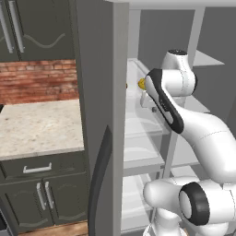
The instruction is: Take the lemon and mango from the fridge shelf and place them in the freezer drawer to begin freezing them.
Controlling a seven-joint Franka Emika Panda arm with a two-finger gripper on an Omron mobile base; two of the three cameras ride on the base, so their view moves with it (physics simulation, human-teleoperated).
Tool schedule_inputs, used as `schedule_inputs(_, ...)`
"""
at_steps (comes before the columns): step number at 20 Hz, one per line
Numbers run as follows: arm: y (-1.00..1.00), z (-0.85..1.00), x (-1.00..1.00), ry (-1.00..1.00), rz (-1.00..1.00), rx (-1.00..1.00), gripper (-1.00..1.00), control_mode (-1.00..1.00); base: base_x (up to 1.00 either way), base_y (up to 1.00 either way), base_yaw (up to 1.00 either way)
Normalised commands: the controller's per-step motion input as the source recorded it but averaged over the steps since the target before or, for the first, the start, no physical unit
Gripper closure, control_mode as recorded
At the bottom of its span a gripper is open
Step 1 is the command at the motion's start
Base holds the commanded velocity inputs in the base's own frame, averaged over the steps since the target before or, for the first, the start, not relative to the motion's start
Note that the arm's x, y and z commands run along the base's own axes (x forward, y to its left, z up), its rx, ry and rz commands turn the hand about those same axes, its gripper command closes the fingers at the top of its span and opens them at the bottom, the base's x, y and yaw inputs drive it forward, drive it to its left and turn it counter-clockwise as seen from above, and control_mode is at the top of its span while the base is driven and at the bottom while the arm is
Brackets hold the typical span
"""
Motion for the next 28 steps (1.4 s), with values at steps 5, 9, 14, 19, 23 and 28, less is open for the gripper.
schedule_inputs(5,0.14,0.0,-0.04,-0.09,0.0,-0.01,-1.0,-1.0,0.0,0.0,0.0)
schedule_inputs(9,-0.01,0.0,-0.11,-0.11,0.0,0.0,-1.0,-1.0,0.0,0.0,0.0)
schedule_inputs(14,0.0,0.24,0.0,-0.12,-0.07,0.01,-1.0,-1.0,0.0,0.0,0.0)
schedule_inputs(19,0.01,0.5,0.16,-0.12,-0.25,0.06,-1.0,-1.0,0.0,0.0,0.0)
schedule_inputs(23,0.0,0.37,0.4,-0.01,-0.22,0.08,-1.0,-1.0,0.0,0.0,0.0)
schedule_inputs(28,0.0,0.01,0.56,0.04,-0.05,0.0,-1.0,-1.0,0.0,0.0,0.0)
